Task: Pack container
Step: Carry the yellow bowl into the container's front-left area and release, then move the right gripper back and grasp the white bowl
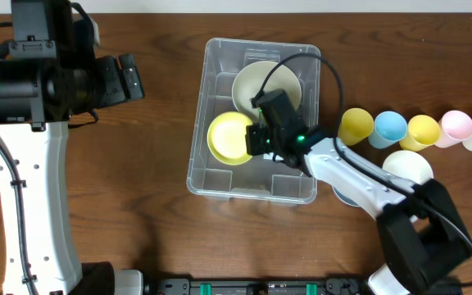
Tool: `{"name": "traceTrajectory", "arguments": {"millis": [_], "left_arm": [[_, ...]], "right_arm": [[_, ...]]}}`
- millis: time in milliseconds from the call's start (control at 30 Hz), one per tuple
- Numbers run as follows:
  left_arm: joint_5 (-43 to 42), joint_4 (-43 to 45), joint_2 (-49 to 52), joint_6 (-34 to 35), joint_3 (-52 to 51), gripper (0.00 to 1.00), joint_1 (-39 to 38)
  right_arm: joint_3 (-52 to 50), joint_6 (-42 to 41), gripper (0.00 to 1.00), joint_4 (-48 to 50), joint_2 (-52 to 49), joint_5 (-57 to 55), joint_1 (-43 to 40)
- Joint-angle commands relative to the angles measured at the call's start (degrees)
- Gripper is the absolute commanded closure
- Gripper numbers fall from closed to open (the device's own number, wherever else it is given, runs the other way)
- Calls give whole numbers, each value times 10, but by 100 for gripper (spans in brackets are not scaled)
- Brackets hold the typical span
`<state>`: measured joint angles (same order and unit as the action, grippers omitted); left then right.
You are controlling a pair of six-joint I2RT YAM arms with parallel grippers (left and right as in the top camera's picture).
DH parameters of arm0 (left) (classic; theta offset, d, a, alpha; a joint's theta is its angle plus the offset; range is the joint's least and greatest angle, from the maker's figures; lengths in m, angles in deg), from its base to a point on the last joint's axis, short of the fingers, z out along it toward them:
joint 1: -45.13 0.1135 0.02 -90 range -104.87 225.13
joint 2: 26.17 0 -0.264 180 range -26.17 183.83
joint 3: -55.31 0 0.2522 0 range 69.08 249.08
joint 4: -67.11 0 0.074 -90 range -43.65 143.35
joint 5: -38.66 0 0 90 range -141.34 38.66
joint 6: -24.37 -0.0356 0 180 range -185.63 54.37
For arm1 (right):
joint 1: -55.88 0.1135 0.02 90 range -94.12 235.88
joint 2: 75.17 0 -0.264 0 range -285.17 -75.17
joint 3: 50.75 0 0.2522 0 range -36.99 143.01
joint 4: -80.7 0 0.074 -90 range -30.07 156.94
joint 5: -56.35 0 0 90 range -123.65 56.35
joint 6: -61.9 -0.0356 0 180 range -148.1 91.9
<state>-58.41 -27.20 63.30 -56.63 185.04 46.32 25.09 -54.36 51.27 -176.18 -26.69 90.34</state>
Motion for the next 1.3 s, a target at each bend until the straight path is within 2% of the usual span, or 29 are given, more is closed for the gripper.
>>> {"name": "traceTrajectory", "arguments": {"millis": [0,167,233,267,300,333,500,667,833,1000,1133,1267], "left_arm": [[7,0,0,-2,-1,2,2],[7,0,0,-2,-1,2,2],[7,0,0,-2,-1,2,2],[7,0,0,-2,-1,2,2],[7,0,0,-2,-1,2,2],[7,0,0,-2,-1,2,2],[7,0,0,-2,-1,2,2],[7,0,0,-2,-1,2,2],[7,0,0,-2,-1,2,2],[7,0,0,-2,-1,2,2],[7,0,0,-2,-1,2,2],[7,0,0,-2,-1,2,2]], "right_arm": [[-2,6,99,0,-2,-12,9],[-2,6,99,-2,-1,-17,10],[-2,6,96,-2,-1,-19,10],[-2,6,87,-2,-2,-18,10],[-2,6,72,-2,-2,-18,11],[-2,7,64,-2,-2,-18,12],[1,6,62,-2,18,-18,9],[10,6,60,-30,121,-21,-31],[11,5,53,-106,286,-36,-143],[11,-49,42,-246,422,-126,-320],[10,-92,38,-345,458,-151,-462],[-6,-104,35,-405,438,-149,-551]]}}
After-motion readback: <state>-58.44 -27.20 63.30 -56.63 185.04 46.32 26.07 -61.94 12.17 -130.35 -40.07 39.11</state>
